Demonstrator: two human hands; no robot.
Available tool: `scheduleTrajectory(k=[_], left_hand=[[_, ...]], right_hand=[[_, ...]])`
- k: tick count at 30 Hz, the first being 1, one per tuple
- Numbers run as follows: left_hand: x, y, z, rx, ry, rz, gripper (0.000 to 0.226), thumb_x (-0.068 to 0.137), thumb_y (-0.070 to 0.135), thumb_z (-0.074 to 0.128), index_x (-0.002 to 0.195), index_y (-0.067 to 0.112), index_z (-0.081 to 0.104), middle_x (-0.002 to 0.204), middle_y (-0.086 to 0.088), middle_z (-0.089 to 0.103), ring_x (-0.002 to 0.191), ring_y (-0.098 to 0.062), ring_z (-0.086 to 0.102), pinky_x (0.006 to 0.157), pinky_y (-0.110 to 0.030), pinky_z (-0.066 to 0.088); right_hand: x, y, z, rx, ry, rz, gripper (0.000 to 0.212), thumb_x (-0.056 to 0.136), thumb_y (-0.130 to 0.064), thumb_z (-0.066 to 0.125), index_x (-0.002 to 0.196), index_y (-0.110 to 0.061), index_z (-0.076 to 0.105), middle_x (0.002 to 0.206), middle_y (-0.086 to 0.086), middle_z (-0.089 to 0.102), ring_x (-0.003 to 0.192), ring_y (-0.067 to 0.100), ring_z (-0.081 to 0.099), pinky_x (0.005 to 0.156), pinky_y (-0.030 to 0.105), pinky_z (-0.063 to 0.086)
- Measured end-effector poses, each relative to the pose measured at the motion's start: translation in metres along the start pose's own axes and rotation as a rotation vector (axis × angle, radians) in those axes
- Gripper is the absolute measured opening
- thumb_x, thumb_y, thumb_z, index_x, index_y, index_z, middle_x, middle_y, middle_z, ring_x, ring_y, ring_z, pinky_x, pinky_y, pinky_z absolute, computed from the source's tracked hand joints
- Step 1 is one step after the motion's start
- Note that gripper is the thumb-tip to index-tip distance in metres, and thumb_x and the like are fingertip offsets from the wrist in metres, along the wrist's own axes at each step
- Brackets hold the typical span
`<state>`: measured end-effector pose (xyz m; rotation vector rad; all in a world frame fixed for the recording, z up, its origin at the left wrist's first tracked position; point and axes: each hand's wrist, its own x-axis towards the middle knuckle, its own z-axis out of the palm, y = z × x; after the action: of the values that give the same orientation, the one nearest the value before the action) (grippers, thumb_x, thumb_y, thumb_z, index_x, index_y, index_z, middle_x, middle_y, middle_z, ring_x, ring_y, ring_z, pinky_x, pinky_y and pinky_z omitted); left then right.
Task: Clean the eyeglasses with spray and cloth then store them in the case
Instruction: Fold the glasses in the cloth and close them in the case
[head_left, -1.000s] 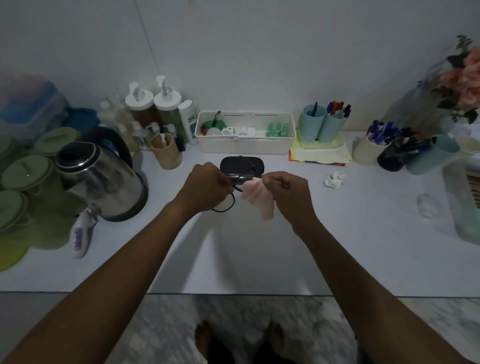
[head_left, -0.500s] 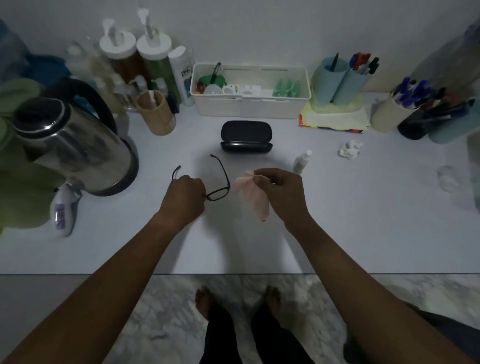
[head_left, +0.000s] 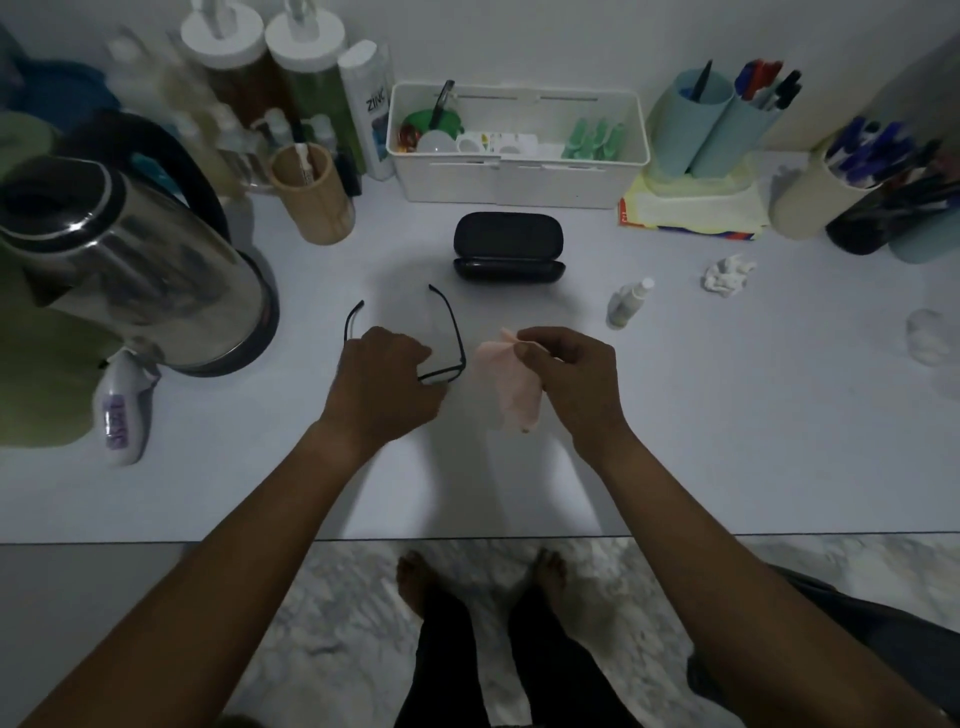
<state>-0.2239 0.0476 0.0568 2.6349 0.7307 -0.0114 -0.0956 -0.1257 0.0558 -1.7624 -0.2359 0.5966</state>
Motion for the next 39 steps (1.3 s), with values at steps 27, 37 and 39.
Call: scheduleTrajectory(k=[27,37,39], left_hand=[[0.028,0.069,-0.029,-0.644,-0.106,0.064,0.031,0.076,0.012,0.082,0.106,0.021,0.078,0.088,0.004,0.078,0.083,-0.019,0.074,0.083,-0.031,0.059],[0.023,0.073,-0.033,-0.726,-0.141,0.075,0.033,0.083,-0.004,0.069,0.111,0.013,0.074,0.093,-0.002,0.079,0.086,-0.009,0.075,0.084,-0.025,0.059],[0.021,0.073,-0.035,-0.726,-0.160,0.071,0.032,0.082,-0.003,0.071,0.110,0.013,0.075,0.093,-0.001,0.079,0.088,-0.009,0.075,0.086,-0.028,0.059]], right_hand=[[0.015,-0.022,-0.088,-0.243,-0.299,-0.024,0.014,0.081,-0.006,0.078,0.077,-0.005,0.064,0.100,0.005,0.076,0.086,0.009,0.069,0.076,0.021,0.051],[0.009,-0.022,-0.089,-0.321,-0.480,-0.063,0.027,0.088,-0.008,0.073,0.114,-0.012,0.072,0.081,-0.001,0.076,0.071,0.000,0.068,0.068,0.010,0.048],[0.007,-0.023,-0.087,-0.452,-0.499,-0.118,0.035,0.085,-0.020,0.078,0.119,-0.022,0.072,0.087,-0.010,0.070,0.076,-0.001,0.063,0.073,0.013,0.048]])
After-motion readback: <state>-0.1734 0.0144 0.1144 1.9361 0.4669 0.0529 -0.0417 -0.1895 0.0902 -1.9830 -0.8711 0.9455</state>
